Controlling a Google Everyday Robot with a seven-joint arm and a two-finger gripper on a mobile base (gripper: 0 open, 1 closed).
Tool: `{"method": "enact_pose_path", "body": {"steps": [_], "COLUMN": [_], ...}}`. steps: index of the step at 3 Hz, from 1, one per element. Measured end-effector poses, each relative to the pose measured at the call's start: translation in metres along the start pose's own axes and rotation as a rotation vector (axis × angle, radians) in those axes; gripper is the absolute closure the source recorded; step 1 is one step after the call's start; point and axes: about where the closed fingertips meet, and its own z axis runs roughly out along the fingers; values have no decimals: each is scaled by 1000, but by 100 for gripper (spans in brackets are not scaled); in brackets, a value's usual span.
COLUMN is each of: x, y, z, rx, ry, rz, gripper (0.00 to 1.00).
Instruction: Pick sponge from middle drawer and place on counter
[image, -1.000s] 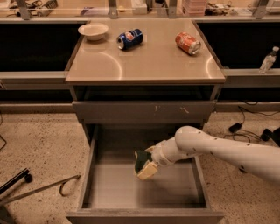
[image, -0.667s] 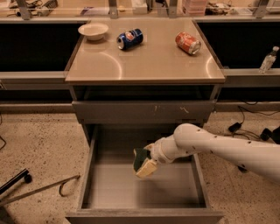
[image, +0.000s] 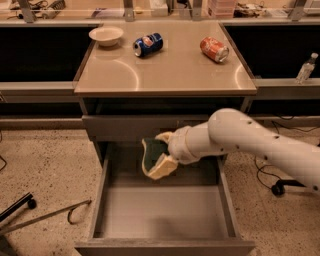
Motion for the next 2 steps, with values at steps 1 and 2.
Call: {"method": "enact_pose_path", "body": {"steps": [1, 2], "x": [-84, -146], "y": [-10, -22], "z": [-47, -81], "rx": [4, 7], "ry": [-68, -127], "rz": [-114, -187], "gripper": [100, 100]}}
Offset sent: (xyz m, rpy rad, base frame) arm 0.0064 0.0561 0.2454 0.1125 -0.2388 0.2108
